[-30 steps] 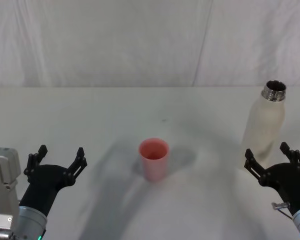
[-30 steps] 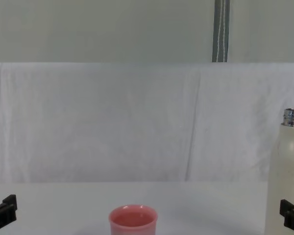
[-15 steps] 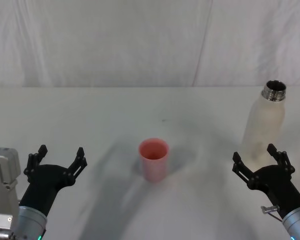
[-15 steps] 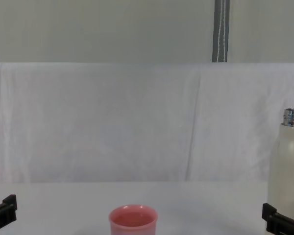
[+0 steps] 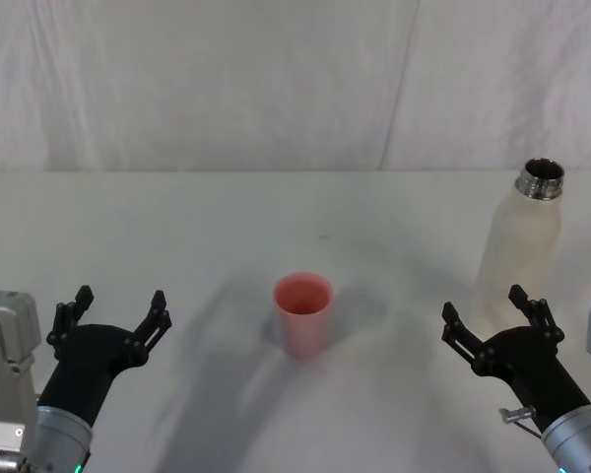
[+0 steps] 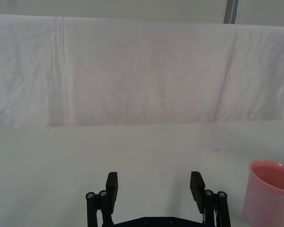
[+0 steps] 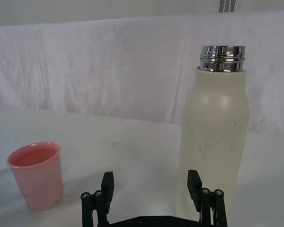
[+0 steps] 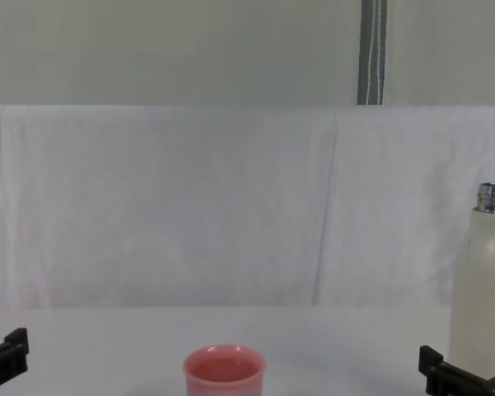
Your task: Grasp the thermos with one hand and pour water into the cup lid.
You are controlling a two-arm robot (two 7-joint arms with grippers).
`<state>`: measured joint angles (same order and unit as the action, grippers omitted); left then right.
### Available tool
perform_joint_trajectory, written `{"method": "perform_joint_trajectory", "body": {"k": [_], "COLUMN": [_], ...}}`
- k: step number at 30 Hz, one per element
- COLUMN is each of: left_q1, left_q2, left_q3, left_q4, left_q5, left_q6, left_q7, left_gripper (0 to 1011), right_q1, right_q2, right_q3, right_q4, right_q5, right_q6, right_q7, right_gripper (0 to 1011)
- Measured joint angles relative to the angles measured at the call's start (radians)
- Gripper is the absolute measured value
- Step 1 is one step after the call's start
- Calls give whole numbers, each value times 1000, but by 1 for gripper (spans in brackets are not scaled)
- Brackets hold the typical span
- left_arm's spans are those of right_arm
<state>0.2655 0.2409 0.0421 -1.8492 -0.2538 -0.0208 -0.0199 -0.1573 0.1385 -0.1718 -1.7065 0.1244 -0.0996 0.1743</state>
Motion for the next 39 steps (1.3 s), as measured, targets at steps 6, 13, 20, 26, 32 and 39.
{"method": "perform_joint_trajectory", "body": {"k": [6, 13, 20, 26, 32, 39], "left_q1": [0, 0, 0, 0, 0, 0], "left_q2": [0, 0, 0, 0, 0, 0], "left_q3": [0, 0, 0, 0, 0, 0], "left_q4": [0, 0, 0, 0, 0, 0], "left_q5": [0, 0, 0, 0, 0, 0], "left_q6": [0, 0, 0, 0, 0, 0], "left_q7": [0, 0, 0, 0, 0, 0], "left_gripper": [1001, 1001, 1001, 1001, 1001, 1001], "right_q1": [0, -1, -1, -1, -1, -1], "right_q2": [0, 0, 0, 0, 0, 0], "right_q3": [2, 3, 4, 5, 5, 5], "right_q4": [1, 1, 1, 1, 1, 1], "right_q5": [0, 0, 1, 1, 1, 1], "right_q6": [-1, -1, -2, -2, -3, -3], "right_q7": [0, 0, 0, 0, 0, 0], "right_gripper": [1001, 1001, 1001, 1001, 1001, 1001]}}
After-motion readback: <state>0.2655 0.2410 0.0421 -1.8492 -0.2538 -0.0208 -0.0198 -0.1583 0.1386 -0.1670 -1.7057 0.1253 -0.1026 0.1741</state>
